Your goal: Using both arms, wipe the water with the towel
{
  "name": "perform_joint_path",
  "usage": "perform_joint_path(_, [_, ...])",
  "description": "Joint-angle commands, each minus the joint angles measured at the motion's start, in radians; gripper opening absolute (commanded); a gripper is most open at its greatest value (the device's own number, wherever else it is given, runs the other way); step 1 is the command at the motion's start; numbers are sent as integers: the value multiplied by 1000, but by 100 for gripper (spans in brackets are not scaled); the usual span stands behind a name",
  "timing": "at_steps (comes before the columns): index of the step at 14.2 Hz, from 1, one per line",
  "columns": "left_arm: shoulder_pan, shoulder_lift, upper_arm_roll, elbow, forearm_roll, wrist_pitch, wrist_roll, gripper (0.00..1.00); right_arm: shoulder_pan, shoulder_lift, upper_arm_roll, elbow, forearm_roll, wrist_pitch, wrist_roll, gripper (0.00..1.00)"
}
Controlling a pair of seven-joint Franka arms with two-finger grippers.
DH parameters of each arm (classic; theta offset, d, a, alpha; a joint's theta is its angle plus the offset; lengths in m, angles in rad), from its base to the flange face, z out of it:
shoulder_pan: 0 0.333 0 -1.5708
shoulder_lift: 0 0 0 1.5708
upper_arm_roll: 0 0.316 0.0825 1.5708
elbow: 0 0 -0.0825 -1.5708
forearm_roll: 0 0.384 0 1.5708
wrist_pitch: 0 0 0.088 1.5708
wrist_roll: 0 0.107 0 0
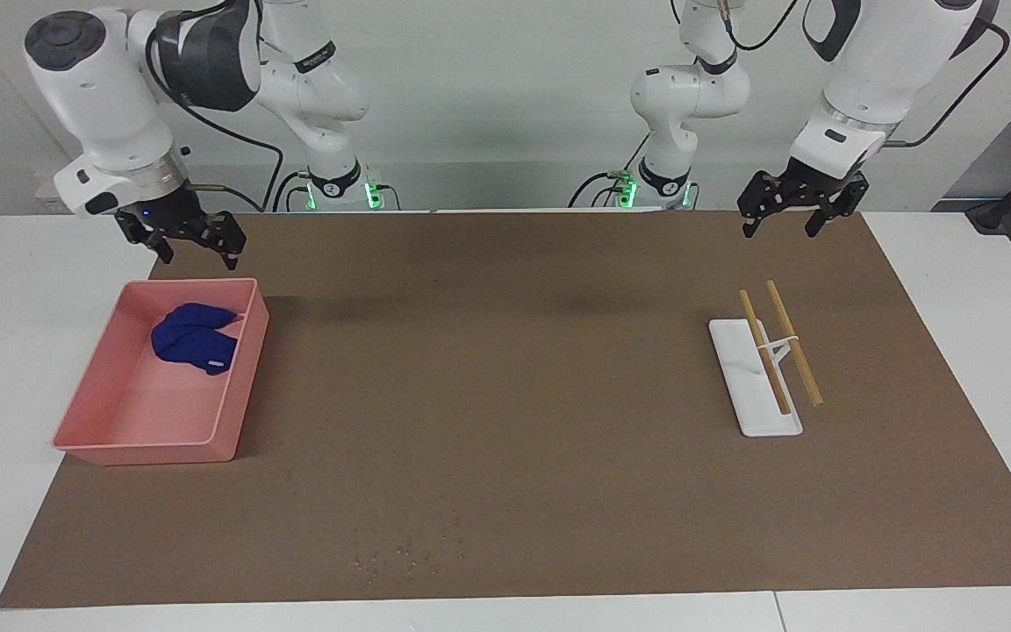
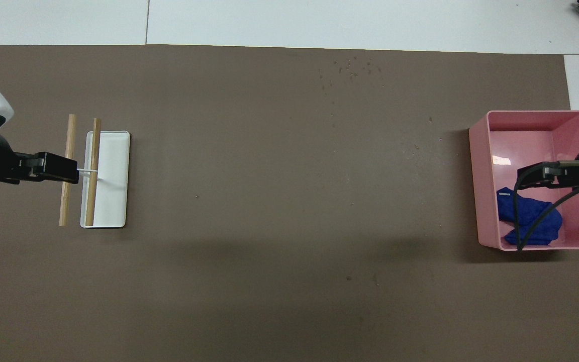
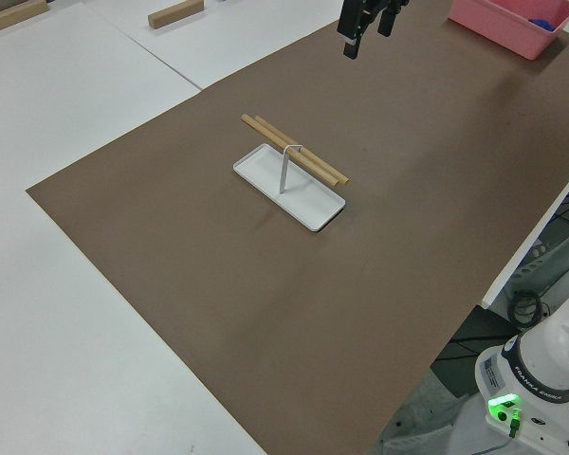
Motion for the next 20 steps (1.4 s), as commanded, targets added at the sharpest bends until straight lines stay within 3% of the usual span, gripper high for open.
perform_joint_path(1, [4, -8, 11, 4, -19, -21, -7, 100, 49, 41, 2, 128, 5, -78, 52, 100])
perform_joint_path(4, [3, -10, 11, -4, -16, -24, -4, 100, 132, 61, 3, 232, 5, -120, 151, 100])
perform_joint_path(16, [-2, -14, 8, -9, 30, -32, -5, 100, 163, 60, -34, 295, 85, -221, 195, 100])
perform_joint_path(20, [1, -17, 10, -13, 30, -28, -5, 100, 223, 60, -117, 294, 65, -226, 184, 100])
